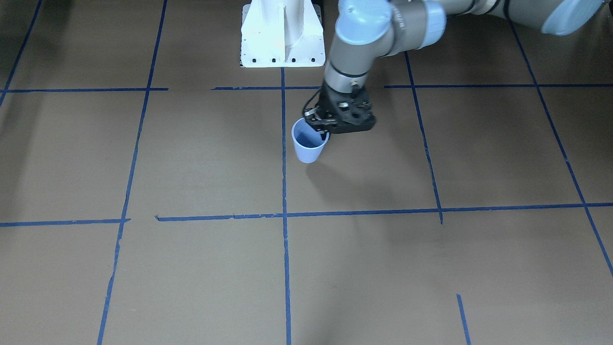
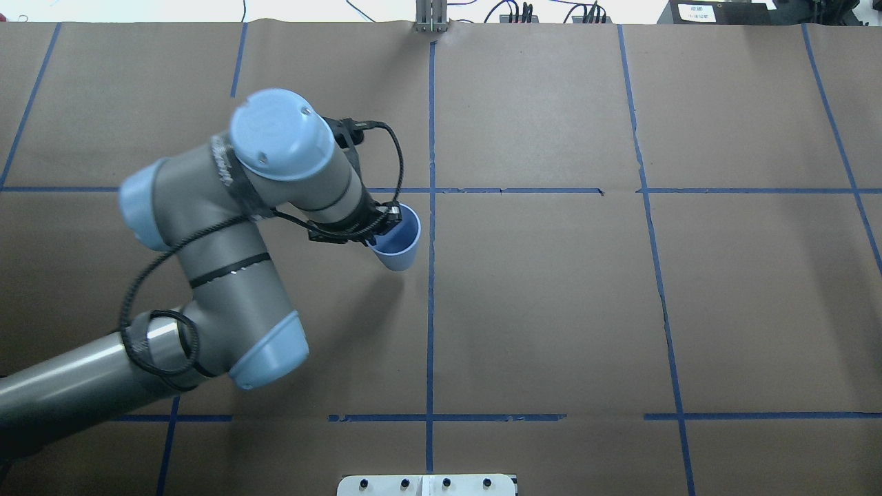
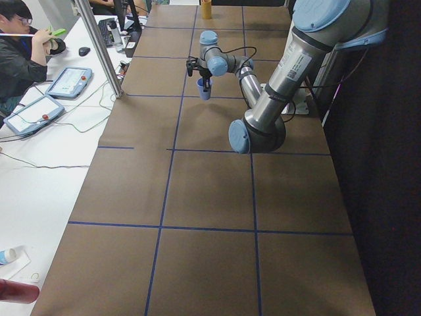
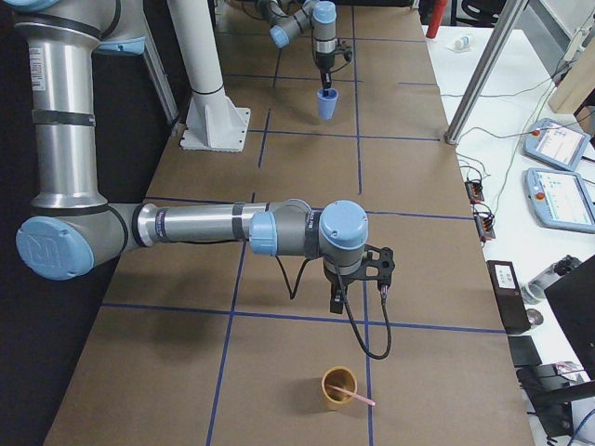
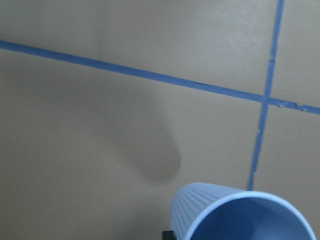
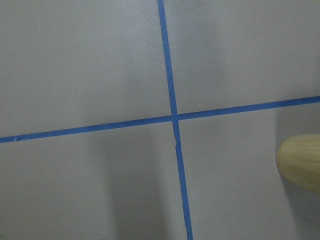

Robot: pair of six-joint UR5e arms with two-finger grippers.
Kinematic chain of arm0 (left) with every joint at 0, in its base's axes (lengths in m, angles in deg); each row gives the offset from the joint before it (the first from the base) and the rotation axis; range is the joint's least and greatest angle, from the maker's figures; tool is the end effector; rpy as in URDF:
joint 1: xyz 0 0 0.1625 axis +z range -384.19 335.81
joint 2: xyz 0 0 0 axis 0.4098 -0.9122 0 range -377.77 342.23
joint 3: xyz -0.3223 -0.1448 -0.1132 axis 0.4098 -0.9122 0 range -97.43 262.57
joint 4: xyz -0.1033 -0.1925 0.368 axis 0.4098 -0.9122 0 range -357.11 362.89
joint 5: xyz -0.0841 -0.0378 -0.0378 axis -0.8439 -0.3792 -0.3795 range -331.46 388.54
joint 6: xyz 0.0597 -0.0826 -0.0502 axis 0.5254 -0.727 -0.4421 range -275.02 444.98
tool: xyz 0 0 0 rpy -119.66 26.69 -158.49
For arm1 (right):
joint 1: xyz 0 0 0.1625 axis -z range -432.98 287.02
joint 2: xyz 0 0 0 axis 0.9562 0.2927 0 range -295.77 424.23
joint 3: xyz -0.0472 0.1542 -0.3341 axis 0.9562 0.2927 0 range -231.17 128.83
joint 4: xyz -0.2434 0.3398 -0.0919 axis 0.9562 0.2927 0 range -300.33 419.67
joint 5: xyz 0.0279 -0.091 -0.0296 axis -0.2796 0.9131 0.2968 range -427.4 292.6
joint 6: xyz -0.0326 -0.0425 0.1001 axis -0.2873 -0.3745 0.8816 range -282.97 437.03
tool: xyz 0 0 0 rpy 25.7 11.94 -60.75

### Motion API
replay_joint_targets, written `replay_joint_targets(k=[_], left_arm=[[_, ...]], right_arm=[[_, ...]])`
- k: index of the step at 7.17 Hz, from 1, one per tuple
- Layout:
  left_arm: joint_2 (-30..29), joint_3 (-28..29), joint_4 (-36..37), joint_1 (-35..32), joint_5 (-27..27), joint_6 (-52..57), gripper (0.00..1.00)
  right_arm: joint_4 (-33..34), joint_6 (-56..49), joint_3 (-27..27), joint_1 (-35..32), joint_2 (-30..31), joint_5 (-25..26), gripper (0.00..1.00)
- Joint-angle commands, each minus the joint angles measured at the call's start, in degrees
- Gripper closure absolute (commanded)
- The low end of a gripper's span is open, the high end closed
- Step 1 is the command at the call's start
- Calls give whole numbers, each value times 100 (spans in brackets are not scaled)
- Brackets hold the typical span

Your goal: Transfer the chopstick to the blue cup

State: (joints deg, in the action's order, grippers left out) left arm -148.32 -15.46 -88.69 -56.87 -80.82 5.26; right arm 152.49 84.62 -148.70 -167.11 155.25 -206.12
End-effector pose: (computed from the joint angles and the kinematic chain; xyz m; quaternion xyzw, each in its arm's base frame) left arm 0.5008 -0.4349 0.1315 0.0113 0.4447 -0.1035 0.8896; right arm 0.0839 -0.4970 0.5557 0.0169 -0.4129 0.0797 0.9071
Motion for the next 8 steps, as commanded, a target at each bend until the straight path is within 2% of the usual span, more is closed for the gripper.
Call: replay_joint_targets(k=[1,4,5,6,8], left_arm=[[-206,581,-518,174,153,-167,100],[-322,618,-528,191,153,-150,98],[-313,610,-528,191,144,-123,64],[-287,584,-519,191,153,-114,1],[-287,374,-458,78,126,-106,0]], right_arm=[[-10,23,-38,0,12,-41,0],[8,32,-38,0,-14,-40,0],[-10,23,-38,0,-66,29,0],[-36,14,-12,0,-6,21,0],[-36,-3,59,0,38,39,0]])
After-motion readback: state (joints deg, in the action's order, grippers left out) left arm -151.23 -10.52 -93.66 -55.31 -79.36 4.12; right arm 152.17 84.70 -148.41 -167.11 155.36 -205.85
